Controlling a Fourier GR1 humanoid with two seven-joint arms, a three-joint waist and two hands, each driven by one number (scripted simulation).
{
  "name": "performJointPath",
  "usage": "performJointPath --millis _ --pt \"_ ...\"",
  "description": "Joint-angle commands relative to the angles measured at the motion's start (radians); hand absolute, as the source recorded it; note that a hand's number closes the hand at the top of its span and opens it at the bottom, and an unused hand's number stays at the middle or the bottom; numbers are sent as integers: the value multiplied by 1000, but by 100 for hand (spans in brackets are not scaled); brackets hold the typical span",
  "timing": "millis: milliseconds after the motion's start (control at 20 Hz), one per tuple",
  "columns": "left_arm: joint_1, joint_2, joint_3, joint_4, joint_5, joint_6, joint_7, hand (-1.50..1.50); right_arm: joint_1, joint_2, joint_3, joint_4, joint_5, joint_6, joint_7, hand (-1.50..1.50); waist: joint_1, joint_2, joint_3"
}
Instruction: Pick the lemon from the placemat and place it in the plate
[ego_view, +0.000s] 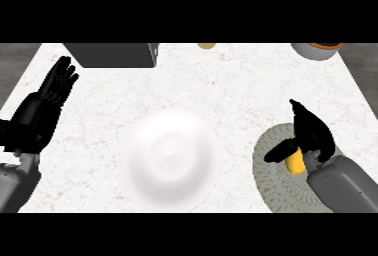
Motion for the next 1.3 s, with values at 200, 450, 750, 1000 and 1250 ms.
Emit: performJointPath --millis 200,450,750,1000,1250 --pt "-2 -44 12 10 -38 -14 -6 0 -27 -23 -41 -81 -13 193 230 -150 9 8 4" --pt "3 -44 39 27 -29 -36 -11 0 44 -14 -1 -58 49 192 278 -150 9 9 4" --pt "-35 -69 42 26 -57 -40 23 0 109 -28 -73 -13 24 207 207 -150 5 9 5" --pt "-41 -56 97 50 -61 -100 26 0 108 45 -83 -2 64 233 215 -150 10 9 5" --pt "2 -74 109 -47 -75 -106 59 0 117 115 -117 172 98 182 64 -150 21 10 6"
